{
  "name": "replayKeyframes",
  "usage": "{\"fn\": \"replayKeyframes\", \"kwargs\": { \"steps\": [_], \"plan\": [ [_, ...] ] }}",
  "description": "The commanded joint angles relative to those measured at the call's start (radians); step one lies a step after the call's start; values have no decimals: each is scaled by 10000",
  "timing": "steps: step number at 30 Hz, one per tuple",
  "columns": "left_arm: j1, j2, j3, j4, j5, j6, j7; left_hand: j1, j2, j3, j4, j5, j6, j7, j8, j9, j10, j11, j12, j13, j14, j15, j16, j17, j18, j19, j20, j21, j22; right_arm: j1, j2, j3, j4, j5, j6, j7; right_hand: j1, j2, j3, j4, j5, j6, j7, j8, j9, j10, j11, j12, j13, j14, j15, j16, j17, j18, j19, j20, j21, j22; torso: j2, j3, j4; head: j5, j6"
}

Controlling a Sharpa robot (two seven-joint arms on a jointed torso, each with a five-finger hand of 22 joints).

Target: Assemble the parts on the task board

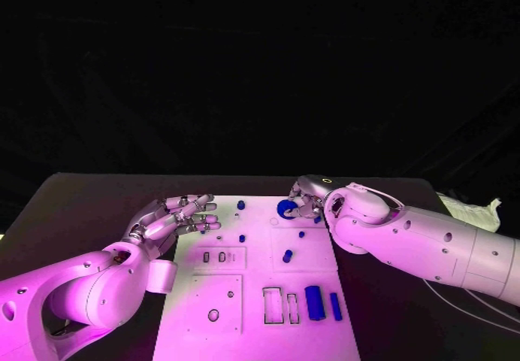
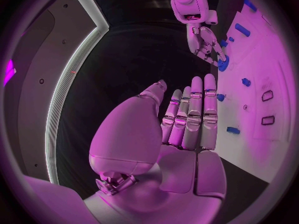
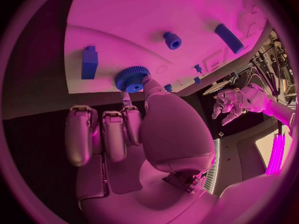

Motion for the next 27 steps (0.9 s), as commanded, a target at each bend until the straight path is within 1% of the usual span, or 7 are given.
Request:
{"fn": "replayKeyframes", "kwargs": {
  "steps": [1, 7, 12, 16, 20, 23, 27],
  "plan": [
    [9, 33, 7, -8, 20, 264, -31, 89, -28, -3, -54, -21, -7, 25, -68, -12, -58, 22, -13, -2, -53, 17, -40, 9, 166, 24, 8, 33, 10, -20, 53, -7, -13, -815, 193, -194, 156, 61, 22, -109, -53, 140, -6, 33, 24, 194, -44, 55, 1176, 814, 34, 46, 1465, -196, 77, -21, 50, 53, 8, 7, 2, 10, 26],
    [8, 50, 7, -21, 20, 282, -50, 89, -30, -3, -57, -22, -8, 26, -71, -11, -60, 23, -14, -2, -54, 18, -43, 12, 166, 22, 8, 33, 10, -49, 114, -9, -20, -1074, 146, -244, 510, 372, 339, -379, -224, 567, -100, 211, 116, 312, -119, 237, 1338, 841, -55, 123, 1610, -228, 142, -67, 142, 233, 6, 4, 13, 8, 11],
    [8, 50, 7, -25, 20, 284, -56, 99, -33, 2, -71, -22, -8, 25, -75, -11, -61, 22, -14, -2, -55, 18, -48, 18, 166, 20, 8, 34, 10, -66, 129, -10, 4, -1110, -23, -207, 674, 550, 559, -541, -230, 852, -206, 315, 188, 358, -211, 298, 1400, 847, -127, 140, 1645, -243, 173, -125, 186, 318, 2, 3, -5, 26, -2],
    [8, 49, 6, -31, 20, 286, -56, 99, -33, 2, -71, -22, -8, 25, -75, -11, -61, 22, -14, -2, -55, 18, -48, 18, 166, 20, 8, 34, 10, -78, 122, -11, 100, -928, -408, -99, 604, 664, 672, -539, -70, 836, -209, 258, 191, 372, -226, 301, 1417, 849, -148, 146, 1657, -249, 182, -164, 201, 345, -1, 4, 1, 27, -7],
    [8, 37, 6, -55, 20, 279, -53, 99, -33, 2, -71, -22, -8, 25, -75, -11, -61, 22, -14, -2, -55, 18, -48, 18, 166, 20, 8, 34, 10, -96, 97, -10, 327, -736, -931, 68, 533, 664, 688, -521, -8, 813, -198, 221, 188, 379, -219, 306, 1426, 850, -144, 150, 1665, -255, 193, -173, 215, 373, 5, 9, 13, 35, 4],
    [8, 26, 6, -76, 20, 277, -53, 99, -33, 2, -71, -22, -8, 25, -75, -11, -61, 22, -14, -2, -55, 18, -48, 18, 166, 20, 8, 34, 10, -104, 88, -10, 545, -609, -1302, 192, 492, 656, 688, -510, 1, 815, -195, 211, 189, 378, -217, 299, 1424, 849, -140, 148, 1660, -257, 197, -177, 220, 383, -1, 2, 23, 60, 7],
    [8, 9, 6, -98, 20, 277, -46, 99, -33, 2, -71, -22, -8, 25, -75, -11, -61, 22, -14, -2, -55, 18, -48, 18, 166, 20, 8, 34, 10, -109, 120, -9, 823, -671, -1628, 295, 464, 651, 687, -502, 5, 819, -195, 205, 191, 378, -216, 295, 1424, 848, -138, 146, 1656, -259, 201, -179, 226, 395, 1, -5, 28, 106, 9]
  ]
}}
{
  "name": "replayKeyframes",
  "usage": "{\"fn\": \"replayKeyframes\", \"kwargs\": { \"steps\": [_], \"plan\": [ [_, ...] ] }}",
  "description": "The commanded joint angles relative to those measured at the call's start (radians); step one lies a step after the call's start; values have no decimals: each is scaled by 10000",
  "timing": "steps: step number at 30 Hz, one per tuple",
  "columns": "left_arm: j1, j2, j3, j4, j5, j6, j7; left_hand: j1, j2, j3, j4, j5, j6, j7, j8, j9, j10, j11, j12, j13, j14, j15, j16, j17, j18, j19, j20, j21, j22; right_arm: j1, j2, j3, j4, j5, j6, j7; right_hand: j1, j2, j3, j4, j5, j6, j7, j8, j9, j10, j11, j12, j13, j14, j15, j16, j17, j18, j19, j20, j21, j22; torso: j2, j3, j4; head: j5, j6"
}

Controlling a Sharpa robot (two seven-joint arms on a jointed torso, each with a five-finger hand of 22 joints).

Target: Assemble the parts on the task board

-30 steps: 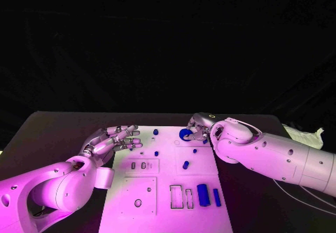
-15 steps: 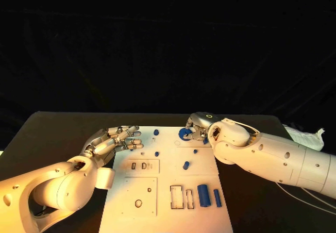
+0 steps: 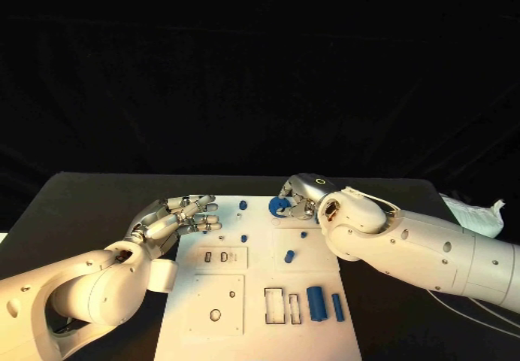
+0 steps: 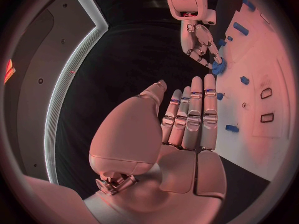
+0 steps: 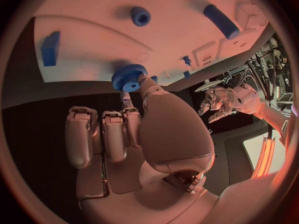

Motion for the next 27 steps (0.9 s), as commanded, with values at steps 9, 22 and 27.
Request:
{"fn": "replayKeyframes", "kwargs": {
  "steps": [9, 22, 27],
  "plan": [
    [8, -25, 8, -99, 17, 207, 92, 120, -25, 19, -97, -20, -4, 24, -45, -9, -63, 21, -14, -1, -56, 16, -59, 24, 168, 16, 7, 37, 11, -10, 399, -3, 513, -341, -941, 412, -106, 106, 30, 41, 41, 160, -140, -61, 92, 368, -55, 12, 1432, 869, -44, 52, 1671, -108, 68, -36, 65, 155, -4, -17, 15, 104, 6],
    [4, 52, 7, -203, 17, 209, 113, 120, -25, 19, -97, -20, -4, 24, -45, -9, -63, 21, -14, -1, -56, 16, -59, 24, 168, 16, 7, 37, 11, -107, 1363, -163, 11, -414, -522, 448, -104, 109, 44, 30, 52, 163, -146, -67, 93, 356, -61, -19, 1412, 863, -43, 34, 1636, -113, 77, -36, 76, 179, 2, -15, 14, 176, -10],
    [4, 62, 7, -212, 17, 204, 117, 120, -25, 19, -97, -20, -4, 24, -45, -9, -63, 21, -14, -1, -56, 16, -59, 24, 168, 16, 7, 37, 11, -140, 1623, -192, -228, -461, -410, 441, -99, 101, 52, 16, 59, 156, -147, -76, 92, 354, -62, -22, 1411, 861, -44, 30, 1629, -113, 77, -36, 76, 179, 12, -9, -9, 217, -23]
  ]
}}
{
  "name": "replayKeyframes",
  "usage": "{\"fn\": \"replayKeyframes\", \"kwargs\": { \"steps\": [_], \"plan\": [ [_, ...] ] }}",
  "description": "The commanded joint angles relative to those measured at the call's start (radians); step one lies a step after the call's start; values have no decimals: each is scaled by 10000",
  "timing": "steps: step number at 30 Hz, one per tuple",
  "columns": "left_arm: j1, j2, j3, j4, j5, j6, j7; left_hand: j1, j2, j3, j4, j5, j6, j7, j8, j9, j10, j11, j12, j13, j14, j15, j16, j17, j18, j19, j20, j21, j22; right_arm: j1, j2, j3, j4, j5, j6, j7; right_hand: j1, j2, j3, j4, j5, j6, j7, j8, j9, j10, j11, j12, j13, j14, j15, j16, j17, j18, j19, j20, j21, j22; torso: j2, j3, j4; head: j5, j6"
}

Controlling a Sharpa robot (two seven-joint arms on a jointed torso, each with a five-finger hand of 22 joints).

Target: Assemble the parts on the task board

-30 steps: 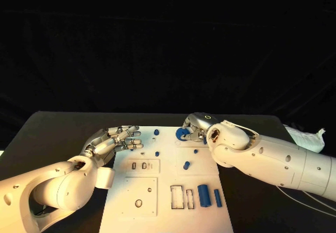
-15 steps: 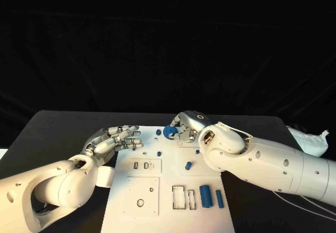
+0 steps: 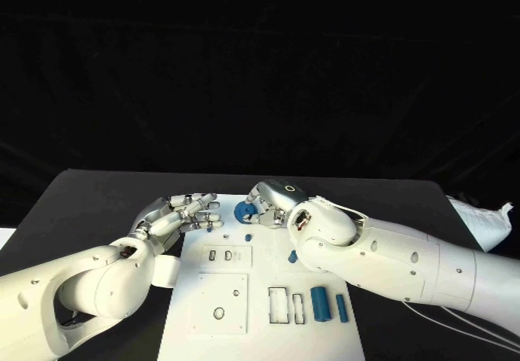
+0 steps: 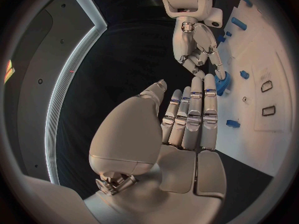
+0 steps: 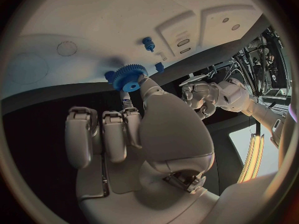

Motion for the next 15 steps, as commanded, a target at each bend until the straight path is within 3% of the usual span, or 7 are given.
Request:
{"fn": "replayKeyframes", "kwargs": {
  "steps": [1, 13, 15],
  "plan": [
    [7, 31, 7, 2, 17, 197, 103, 80, 15, -11, -67, -20, -5, 24, -45, -9, -63, 21, -14, -1, -56, 16, -59, 15, 167, 16, 6, 37, 11, -16, 175, -13, -191, -236, 254, 81, -18, 26, 58, 15, 71, 162, -135, 52, 92, 354, -64, -21, 1404, 861, -46, 31, 1623, -113, 78, -36, 46, 182, 4, 11, -23, 40, -15],
    [7, 86, 7, 5, 17, 196, 95, 80, 15, -11, -67, -20, -5, 24, -45, -9, -63, 21, -14, -1, -56, 16, -59, 15, 167, 16, 6, 37, 11, -20, 563, -55, -663, -352, 461, -86, -138, -80, 65, -14, 46, -49, -48, -133, 49, 292, -1, -154, 1329, 844, -5, -10, 1550, -117, 75, -12, 49, 191, 18, 28, -33, -4, -62],
    [7, 92, 7, 2, 17, 193, 93, 84, 18, -4, -78, -21, 2, 22, -48, -7, -59, 20, -12, 1, -55, 16, -67, 25, 167, 13, 6, 40, 12, -19, 587, -58, -697, -360, 539, -131, -313, -118, 15, 55, -230, -172, 14, -245, 23, 255, 56, -234, 1283, 837, 45, -27, 1521, -116, 64, 20, 41, 178, 10, 28, -28, -3, -63]
  ]
}}
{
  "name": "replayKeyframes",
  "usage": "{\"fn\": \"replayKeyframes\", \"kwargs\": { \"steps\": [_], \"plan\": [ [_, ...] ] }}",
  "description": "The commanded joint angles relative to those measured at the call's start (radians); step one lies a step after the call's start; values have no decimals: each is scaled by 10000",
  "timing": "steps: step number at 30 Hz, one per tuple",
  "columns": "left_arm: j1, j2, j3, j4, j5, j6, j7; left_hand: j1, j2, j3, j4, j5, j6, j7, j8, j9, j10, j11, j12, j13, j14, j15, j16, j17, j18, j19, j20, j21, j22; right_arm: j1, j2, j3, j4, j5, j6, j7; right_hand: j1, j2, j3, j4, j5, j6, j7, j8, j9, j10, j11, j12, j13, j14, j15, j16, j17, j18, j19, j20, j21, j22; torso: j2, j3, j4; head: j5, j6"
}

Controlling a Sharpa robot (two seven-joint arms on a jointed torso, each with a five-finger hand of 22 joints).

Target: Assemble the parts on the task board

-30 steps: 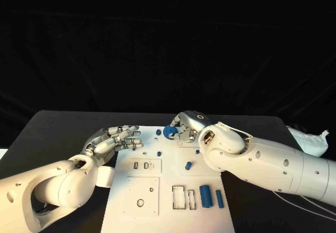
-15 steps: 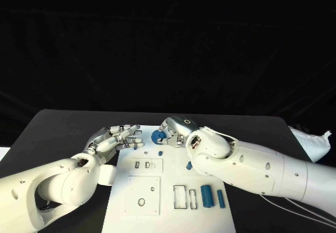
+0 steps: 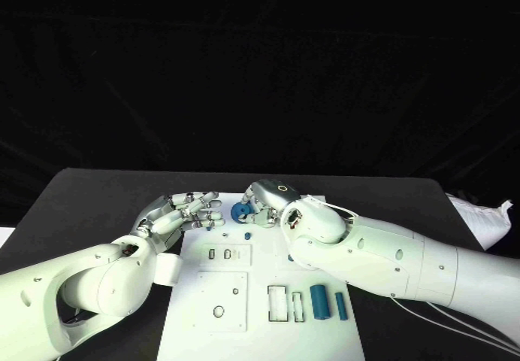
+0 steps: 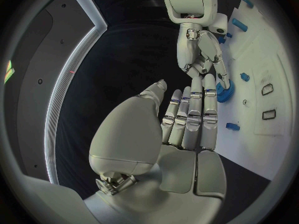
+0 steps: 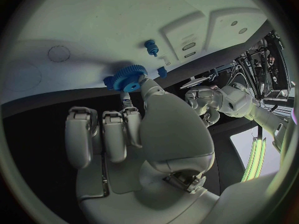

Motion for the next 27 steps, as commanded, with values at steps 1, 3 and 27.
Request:
{"fn": "replayKeyframes", "kwargs": {
  "steps": [1, 3, 27],
  "plan": [
    [7, 29, 7, 10, 15, 190, 91, 85, 19, -1, -83, -21, 5, 22, -49, -6, -58, 19, -11, 1, -55, 16, -70, 30, 167, 12, 6, 41, 13, -20, 43, -23, -69, -203, 396, -142, -289, -37, -9, 87, -436, -210, 55, -184, 3, 233, 77, -120, 1258, 834, 66, -32, 1514, -115, 59, 38, 38, 172, -1, 2, 4, -7, -6],
    [7, 31, 7, 8, 15, 188, 89, 85, 19, -1, -83, -21, 5, 22, -49, -6, -58, 19, -11, 1, -55, 16, -70, 30, 167, 12, 6, 41, 13, -19, 55, -26, -100, -207, 438, -208, -402, -83, -64, 127, -668, -338, 89, -263, -21, 178, 109, -229, 1192, 829, 103, -43, 1497, -109, 42, 73, 24, 146, -2, 1, -1, 4, -9],
    [7, 16, 7, 32, 15, 158, 51, 78, 3, -3, -102, -25, -15, 49, -72, -9, -76, 33, -18, -1, -58, 21, -87, 49, 166, 7, 7, 46, 14, -17, 40, -41, -192, 592, 769, -446, -1956, 291, -1183, 1208, -475, -794, 195, -224, -97, 12, 234, -541, 1060, 832, 237, -37, 1538, -106, 27, 236, 38, 182, -4, -4, -1, 3, -21]
  ]
}}
